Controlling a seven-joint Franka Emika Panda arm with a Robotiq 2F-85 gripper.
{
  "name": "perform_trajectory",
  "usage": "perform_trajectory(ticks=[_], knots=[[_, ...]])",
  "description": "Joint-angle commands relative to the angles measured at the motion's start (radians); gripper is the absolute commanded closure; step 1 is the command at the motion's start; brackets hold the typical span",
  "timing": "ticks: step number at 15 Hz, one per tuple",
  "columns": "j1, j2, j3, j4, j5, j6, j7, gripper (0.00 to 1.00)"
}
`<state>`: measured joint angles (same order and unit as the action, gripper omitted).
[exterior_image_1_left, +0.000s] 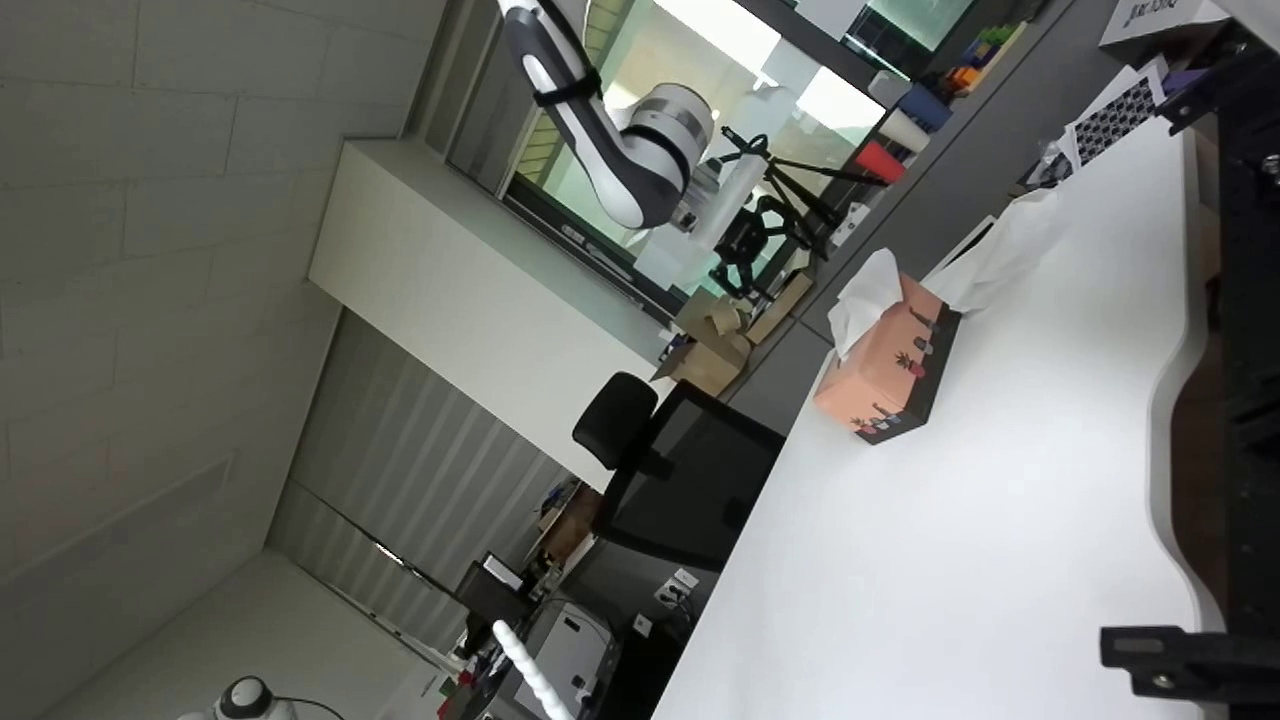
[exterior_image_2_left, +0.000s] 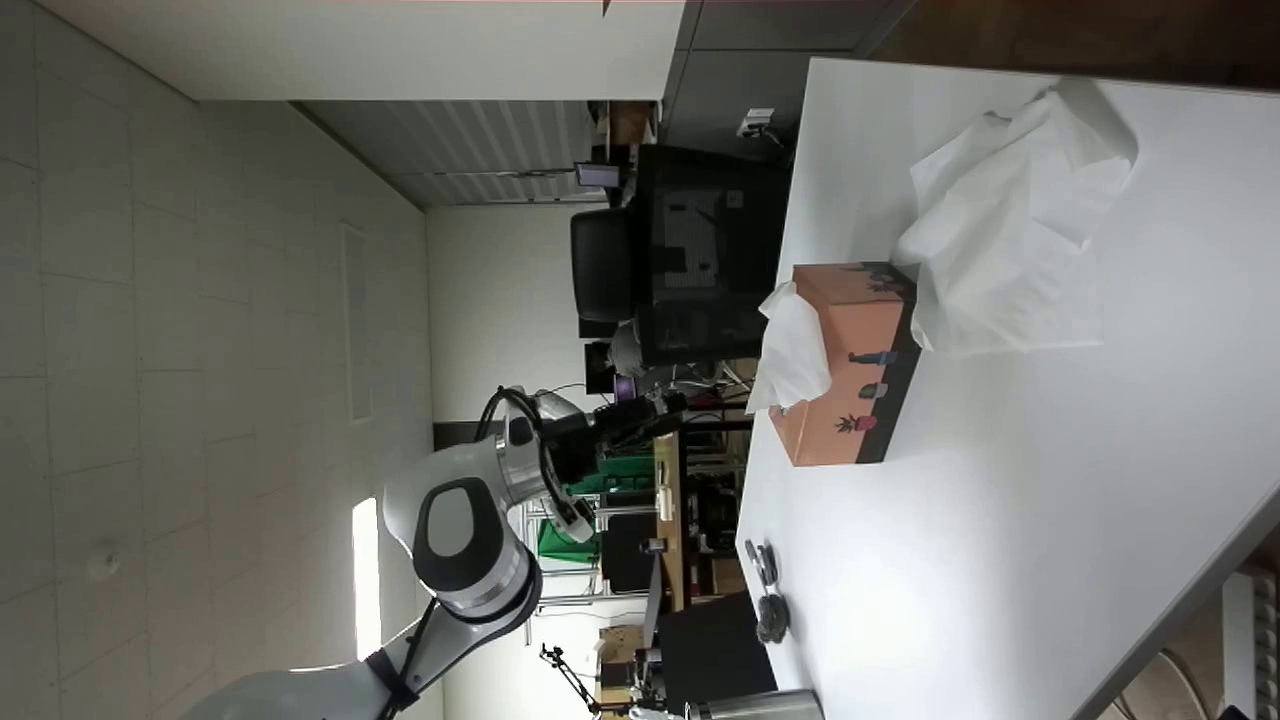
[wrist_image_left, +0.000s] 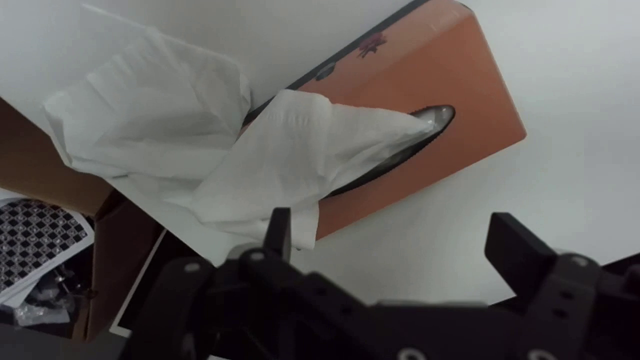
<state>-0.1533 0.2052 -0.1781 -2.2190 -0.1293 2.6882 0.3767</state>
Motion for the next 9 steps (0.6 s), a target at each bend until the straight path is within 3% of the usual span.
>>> perform_trajectory(ticks=[1, 5, 9], knots=[[-0.019, 0.113, -0.011, 0.138, 0.175, -0.018, 0.025, 0.0], [-0.038, 0.233, -0.03, 0.264, 0.331, -0.017, 0.074, 0.0], [-0.037, 0.35, -0.063, 0.373, 0.411, -0.073, 0.177, 0.0]])
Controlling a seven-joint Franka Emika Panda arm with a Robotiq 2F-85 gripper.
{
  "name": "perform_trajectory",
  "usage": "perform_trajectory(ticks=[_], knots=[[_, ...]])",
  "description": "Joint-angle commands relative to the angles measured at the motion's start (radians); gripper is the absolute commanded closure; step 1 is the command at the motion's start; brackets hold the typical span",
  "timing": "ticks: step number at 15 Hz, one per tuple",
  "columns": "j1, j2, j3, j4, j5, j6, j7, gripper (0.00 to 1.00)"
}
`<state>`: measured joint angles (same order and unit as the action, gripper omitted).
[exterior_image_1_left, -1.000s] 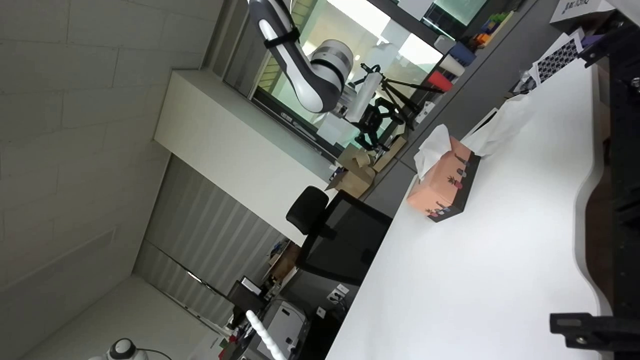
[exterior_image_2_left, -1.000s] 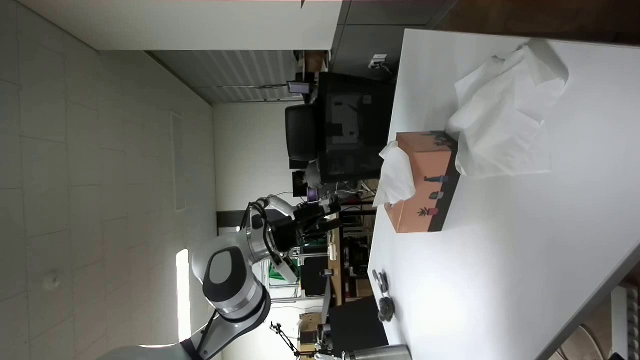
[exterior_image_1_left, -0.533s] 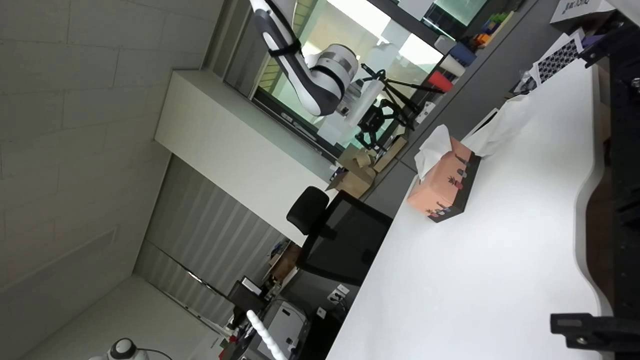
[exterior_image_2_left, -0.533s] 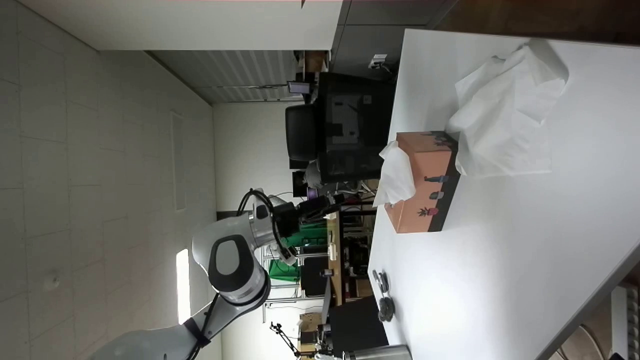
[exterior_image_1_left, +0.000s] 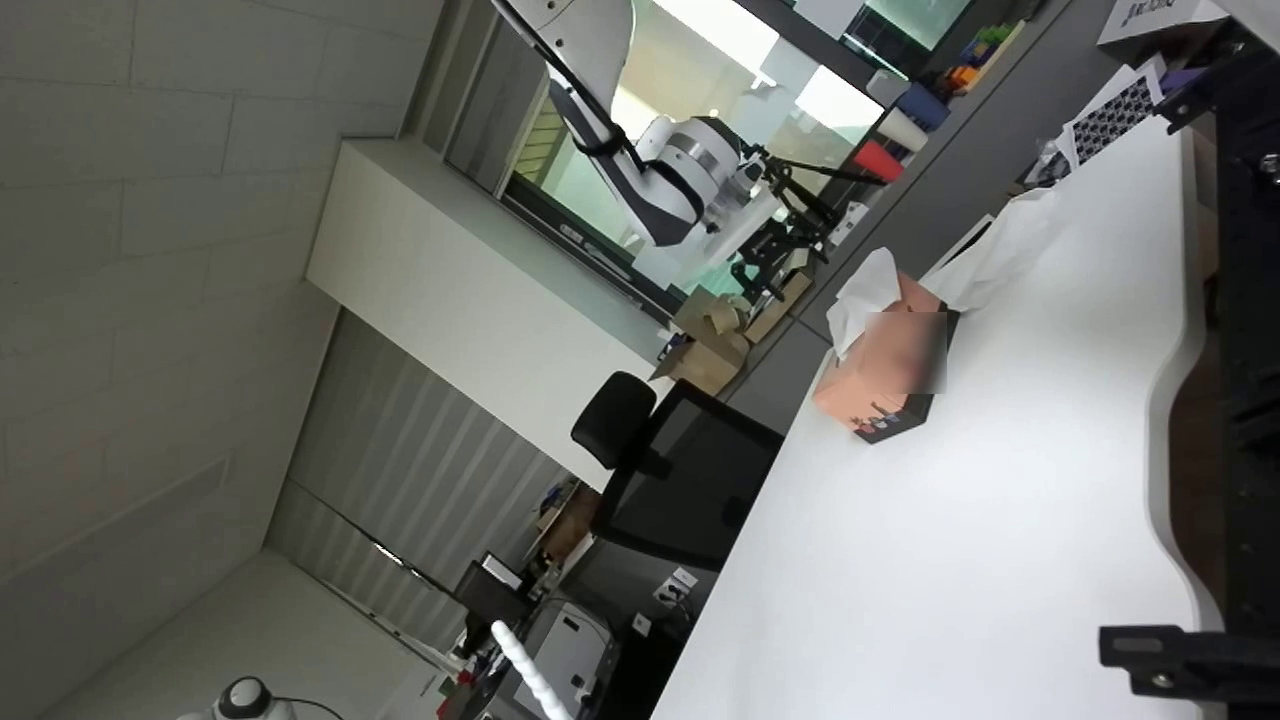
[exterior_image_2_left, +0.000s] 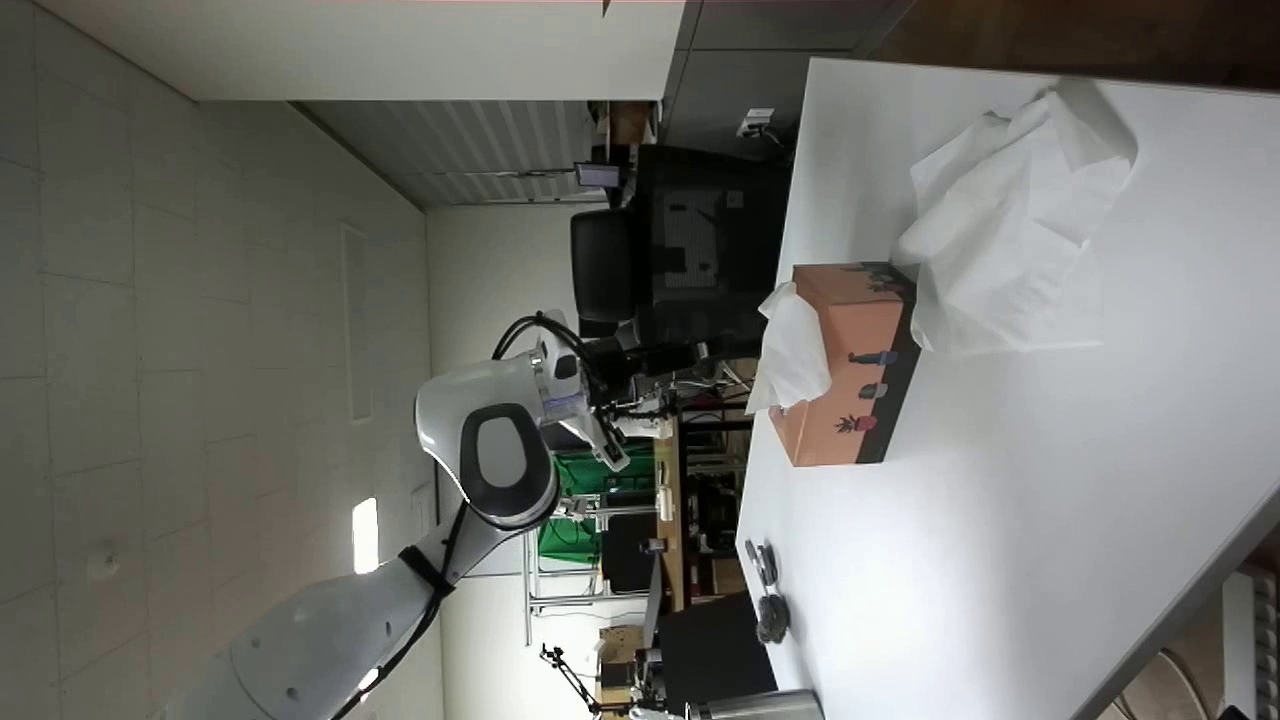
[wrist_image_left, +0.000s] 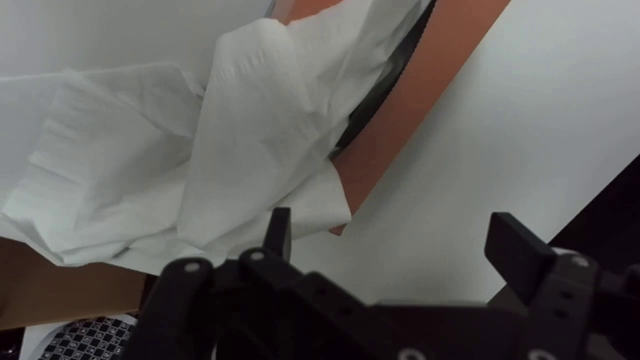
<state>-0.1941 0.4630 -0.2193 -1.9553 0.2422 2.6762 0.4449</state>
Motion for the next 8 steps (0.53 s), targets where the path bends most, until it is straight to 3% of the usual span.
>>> perform_trajectory(ticks=[1, 7, 8], knots=[[0.007, 0.114, -0.029, 0.126, 0.054, -0.078, 0.142, 0.0], [-0.002, 0.211, -0.023, 0.236, 0.104, -0.285, 0.326, 0.0], [-0.01, 0.221, -0.013, 0.254, 0.11, -0.325, 0.33, 0.25]])
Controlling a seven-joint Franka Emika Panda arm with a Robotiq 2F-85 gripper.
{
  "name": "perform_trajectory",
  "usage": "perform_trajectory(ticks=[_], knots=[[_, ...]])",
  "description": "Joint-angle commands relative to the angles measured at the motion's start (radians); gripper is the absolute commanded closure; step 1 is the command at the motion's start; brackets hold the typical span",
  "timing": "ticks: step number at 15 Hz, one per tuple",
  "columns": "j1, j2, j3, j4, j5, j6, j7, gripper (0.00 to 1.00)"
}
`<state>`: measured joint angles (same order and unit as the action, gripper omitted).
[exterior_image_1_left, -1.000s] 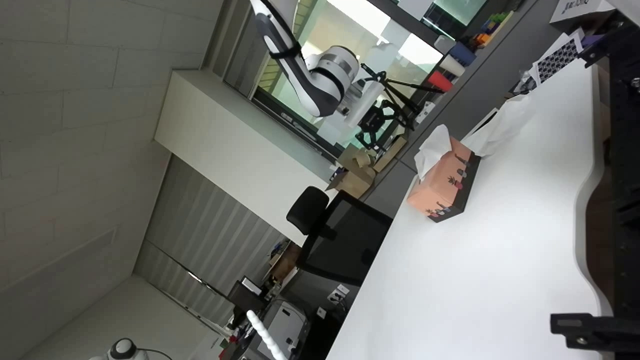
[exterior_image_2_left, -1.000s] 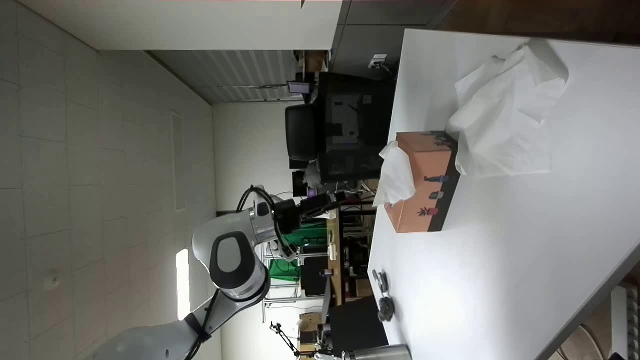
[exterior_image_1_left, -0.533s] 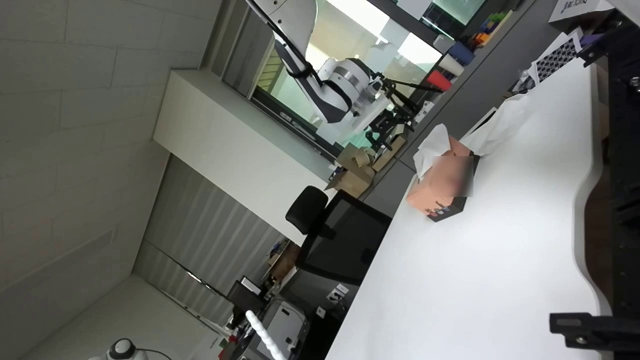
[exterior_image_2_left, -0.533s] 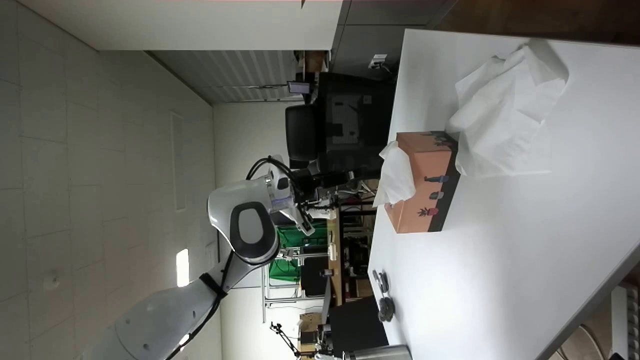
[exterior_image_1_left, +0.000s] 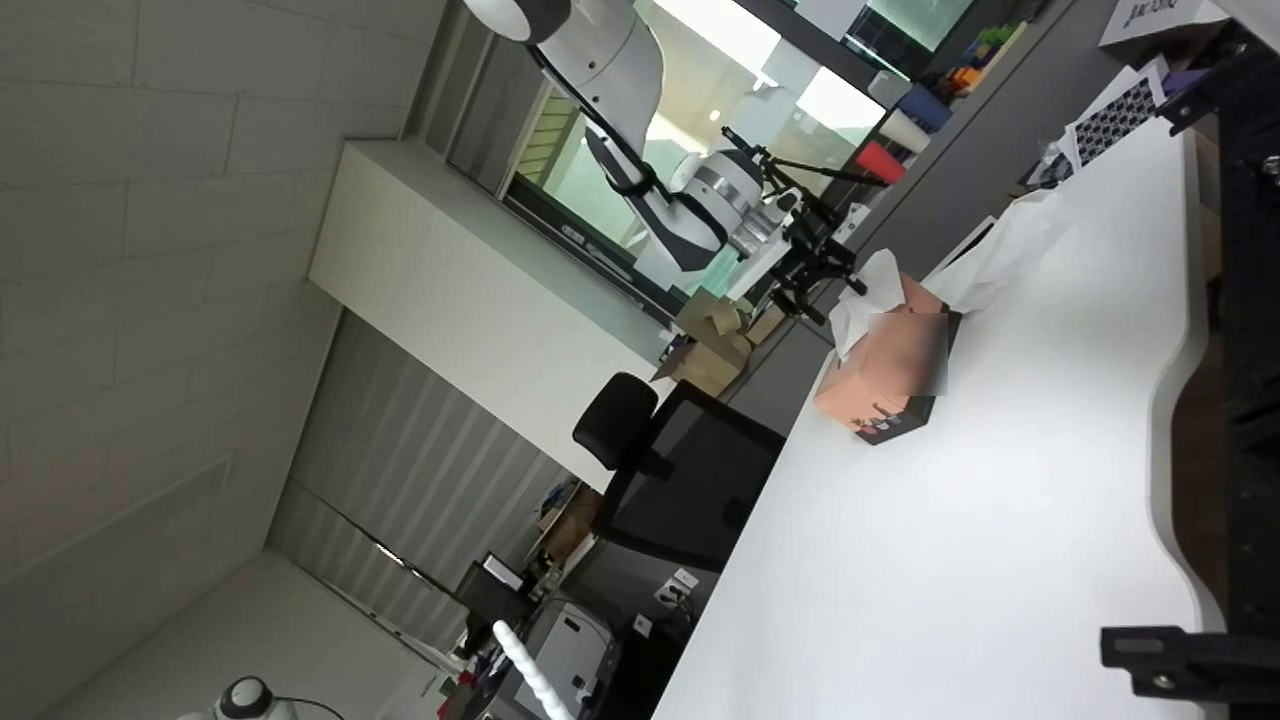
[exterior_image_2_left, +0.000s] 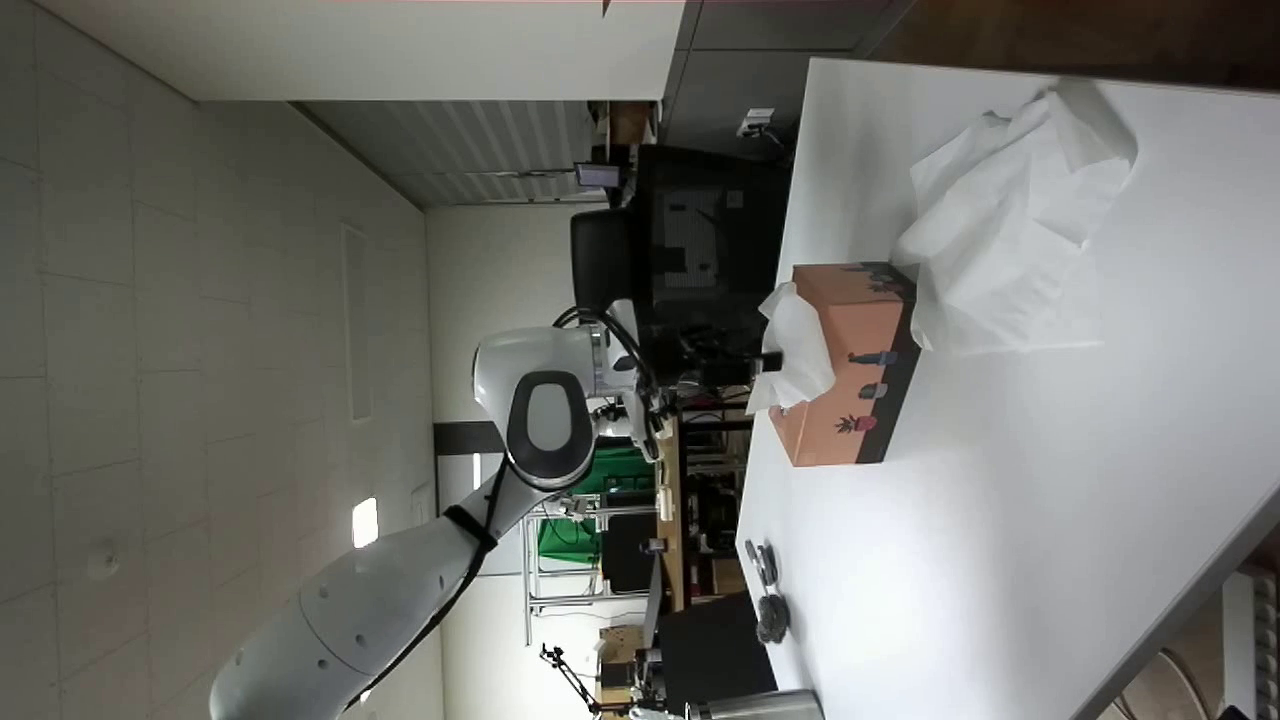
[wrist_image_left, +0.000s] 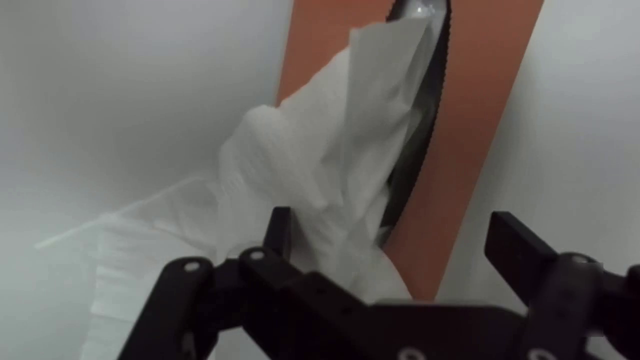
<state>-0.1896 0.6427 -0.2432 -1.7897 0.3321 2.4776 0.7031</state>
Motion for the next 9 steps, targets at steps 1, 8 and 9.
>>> perform_trajectory(ticks=[1, 8, 9], knots=[[-0.016, 0.051, 0.013, 0.105, 0.023, -0.154, 0.082, 0.26], [-0.005, 0.082, 0.012, 0.161, 0.015, -0.196, 0.123, 0.75], [-0.003, 0.082, 0.012, 0.165, 0.013, -0.197, 0.125, 0.84]])
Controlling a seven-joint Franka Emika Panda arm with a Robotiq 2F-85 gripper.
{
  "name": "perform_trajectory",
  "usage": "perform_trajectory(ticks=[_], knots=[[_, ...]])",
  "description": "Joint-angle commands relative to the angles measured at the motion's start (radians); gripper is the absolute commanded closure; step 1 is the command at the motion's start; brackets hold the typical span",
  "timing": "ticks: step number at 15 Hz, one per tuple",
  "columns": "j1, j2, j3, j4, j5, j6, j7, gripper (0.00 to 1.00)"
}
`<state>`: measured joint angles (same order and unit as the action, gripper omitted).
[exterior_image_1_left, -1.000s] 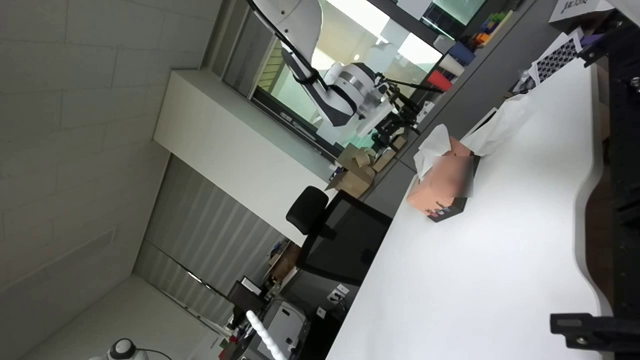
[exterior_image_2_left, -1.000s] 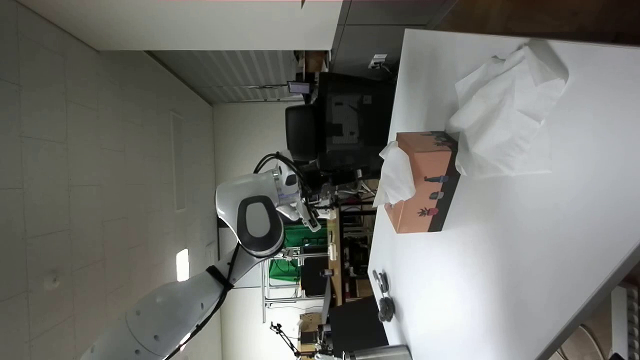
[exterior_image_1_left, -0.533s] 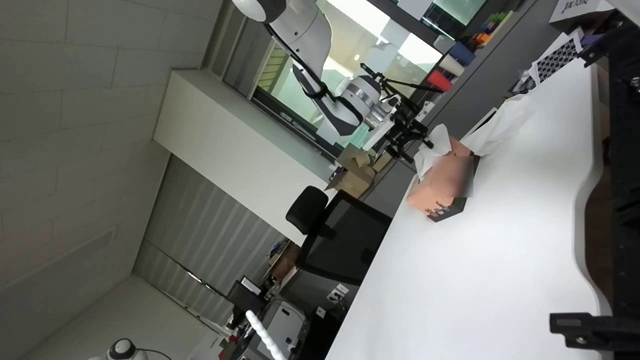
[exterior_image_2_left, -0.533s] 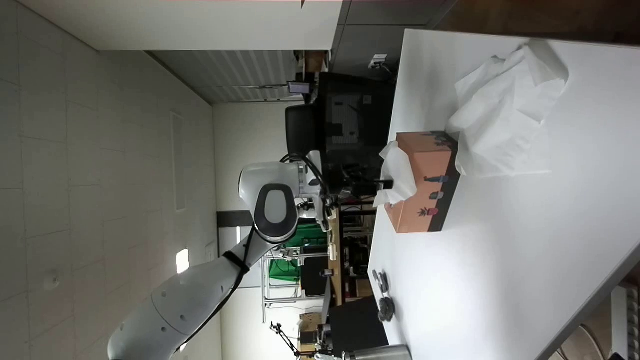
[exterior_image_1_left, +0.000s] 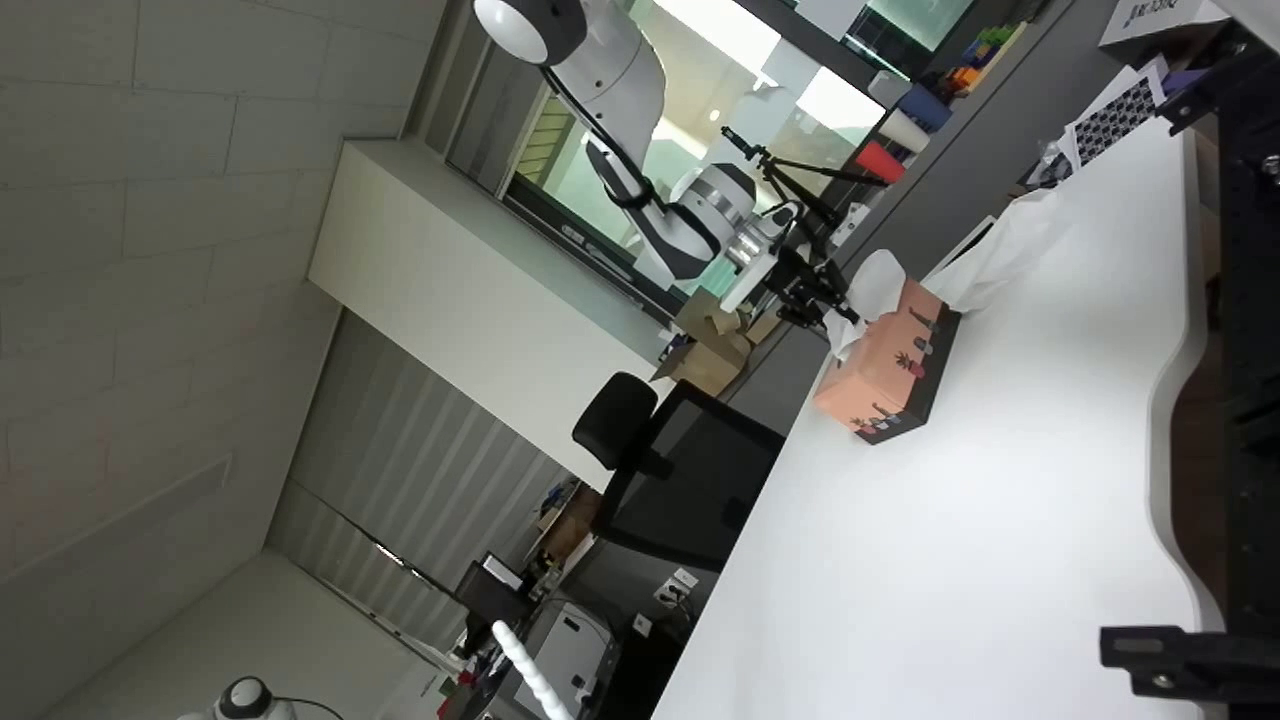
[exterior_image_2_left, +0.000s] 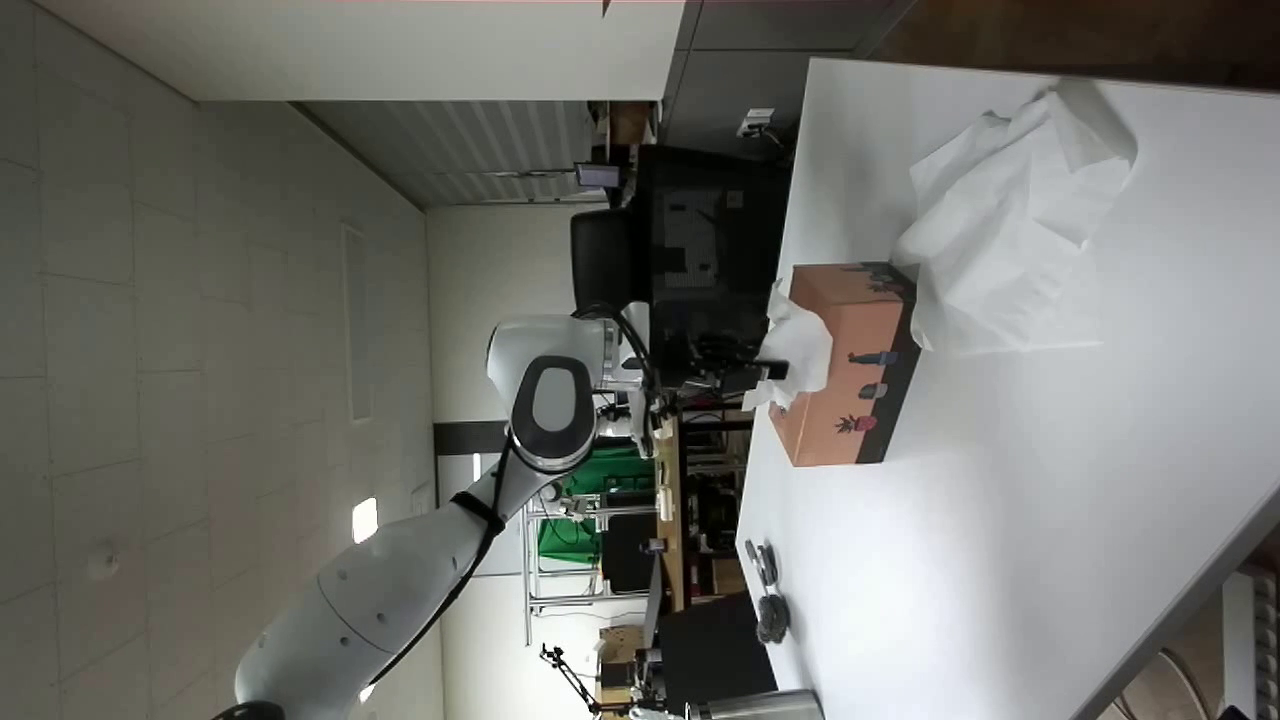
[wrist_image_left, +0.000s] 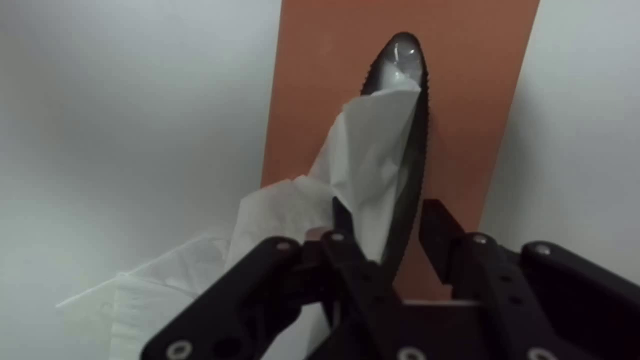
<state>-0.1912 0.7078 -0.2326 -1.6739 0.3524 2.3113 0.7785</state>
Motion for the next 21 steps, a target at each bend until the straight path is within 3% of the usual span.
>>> perform_trajectory(ticks=[1, 2, 4, 16, 21], knots=[[0.001, 0.014, 0.001, 0.047, -0.009, -0.025, 0.052, 0.89], [0.006, 0.01, 0.0, 0.045, -0.014, -0.019, 0.052, 0.96], [0.014, -0.002, 0.002, 0.039, -0.021, -0.012, 0.044, 1.0], [0.08, -0.178, 0.035, -0.017, -0.085, 0.005, -0.03, 1.0], [0.094, -0.277, 0.082, -0.096, -0.095, 0.039, -0.184, 1.0]])
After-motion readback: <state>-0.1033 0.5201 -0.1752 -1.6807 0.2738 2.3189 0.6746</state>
